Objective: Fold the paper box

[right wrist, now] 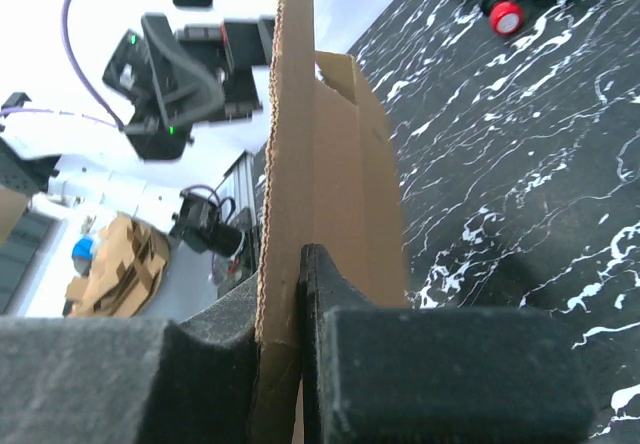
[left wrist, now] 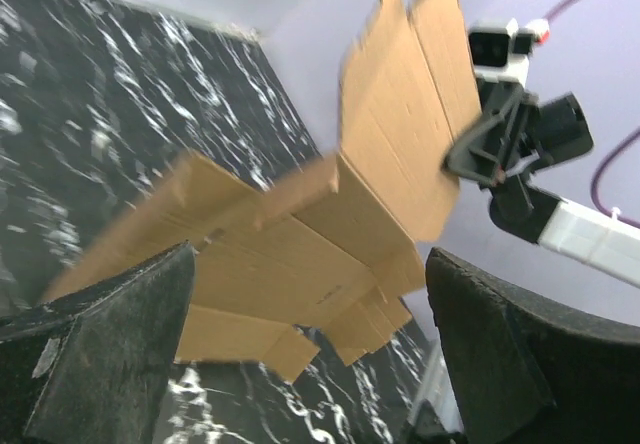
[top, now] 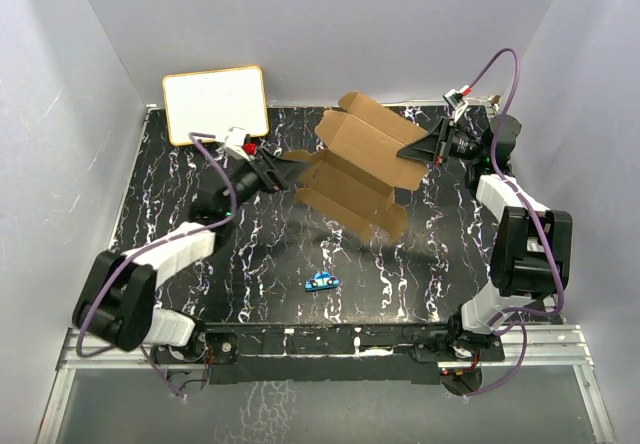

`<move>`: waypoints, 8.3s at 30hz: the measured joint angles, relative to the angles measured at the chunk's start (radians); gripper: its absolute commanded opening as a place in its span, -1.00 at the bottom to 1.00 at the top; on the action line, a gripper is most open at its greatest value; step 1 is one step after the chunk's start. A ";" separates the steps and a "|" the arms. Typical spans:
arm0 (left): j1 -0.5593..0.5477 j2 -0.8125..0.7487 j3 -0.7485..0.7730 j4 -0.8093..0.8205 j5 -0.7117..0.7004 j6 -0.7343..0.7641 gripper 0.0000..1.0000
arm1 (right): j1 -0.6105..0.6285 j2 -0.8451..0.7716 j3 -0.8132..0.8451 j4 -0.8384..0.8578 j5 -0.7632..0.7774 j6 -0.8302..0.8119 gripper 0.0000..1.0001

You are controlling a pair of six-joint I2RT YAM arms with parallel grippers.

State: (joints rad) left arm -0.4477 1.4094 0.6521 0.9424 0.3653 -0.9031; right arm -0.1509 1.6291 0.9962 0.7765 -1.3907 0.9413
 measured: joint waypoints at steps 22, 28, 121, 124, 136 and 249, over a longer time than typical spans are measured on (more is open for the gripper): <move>0.196 -0.232 -0.117 -0.361 0.072 0.513 0.85 | 0.072 -0.011 0.400 -1.301 0.111 -1.184 -0.84; 0.196 -0.227 -0.117 -0.326 0.062 0.541 0.80 | 0.076 0.009 0.401 -1.361 0.146 -1.233 -0.85; 0.040 0.170 0.157 -0.679 0.003 0.702 -1.00 | 0.132 0.208 0.369 -1.427 0.133 -1.390 -0.84; 0.032 0.143 0.130 -0.666 -0.007 0.711 -1.00 | 0.135 0.208 0.369 -1.422 0.130 -1.387 -0.85; 0.025 0.128 0.109 -0.643 -0.010 0.717 -1.00 | 0.136 0.198 0.362 -1.402 0.128 -1.385 -0.85; 0.085 0.418 0.039 -0.010 0.366 0.609 0.17 | 0.142 0.165 0.314 -1.493 0.065 -1.565 -0.84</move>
State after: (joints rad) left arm -0.3622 1.8271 0.6907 0.9321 0.7311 -0.2939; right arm -0.0093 1.7939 1.3106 -0.7162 -1.3258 -0.6235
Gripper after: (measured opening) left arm 0.581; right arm 0.095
